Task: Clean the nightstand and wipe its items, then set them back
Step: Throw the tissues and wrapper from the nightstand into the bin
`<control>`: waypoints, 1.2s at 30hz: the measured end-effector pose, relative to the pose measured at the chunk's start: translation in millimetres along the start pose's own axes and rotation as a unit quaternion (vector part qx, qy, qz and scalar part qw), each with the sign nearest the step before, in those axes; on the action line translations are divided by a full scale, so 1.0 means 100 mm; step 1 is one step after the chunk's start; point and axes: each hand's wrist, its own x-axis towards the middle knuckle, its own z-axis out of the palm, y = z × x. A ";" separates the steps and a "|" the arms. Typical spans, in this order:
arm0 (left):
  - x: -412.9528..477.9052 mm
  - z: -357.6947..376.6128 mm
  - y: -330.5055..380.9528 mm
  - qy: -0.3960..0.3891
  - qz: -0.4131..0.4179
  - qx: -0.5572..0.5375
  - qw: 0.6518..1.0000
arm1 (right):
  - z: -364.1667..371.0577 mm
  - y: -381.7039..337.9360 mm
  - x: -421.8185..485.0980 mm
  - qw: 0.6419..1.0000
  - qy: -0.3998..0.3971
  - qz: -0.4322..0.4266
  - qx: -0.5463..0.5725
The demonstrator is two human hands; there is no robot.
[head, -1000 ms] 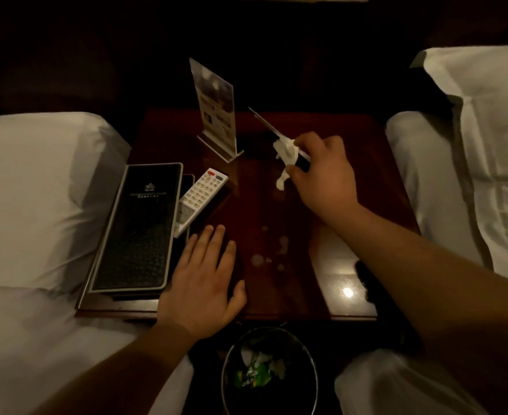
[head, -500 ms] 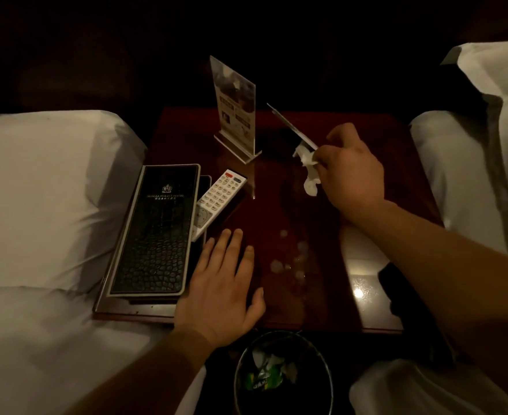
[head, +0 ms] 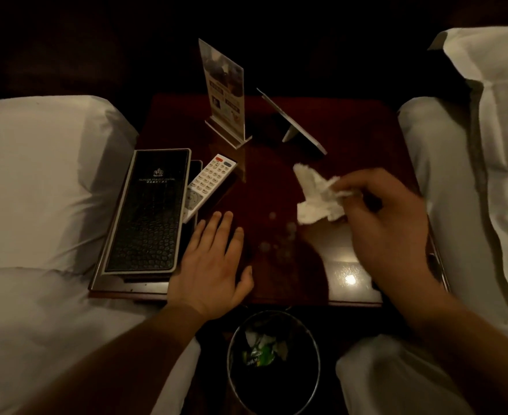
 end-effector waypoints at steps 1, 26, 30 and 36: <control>0.00 -0.01 0.00 -0.002 -0.001 0.001 1.000 | -0.03 -0.04 -0.16 1.000 -0.016 0.002 0.000; -0.02 0.02 0.00 0.008 0.000 0.011 1.000 | 0.78 0.74 -2.04 0.907 -0.323 0.235 -0.131; -0.02 0.02 -0.01 0.007 0.003 0.005 1.000 | 0.33 0.43 -1.86 0.947 -0.244 0.186 -0.089; -0.02 0.00 -0.01 0.007 -0.004 -0.009 1.000 | -0.81 0.38 -1.00 0.954 -0.002 0.034 -0.298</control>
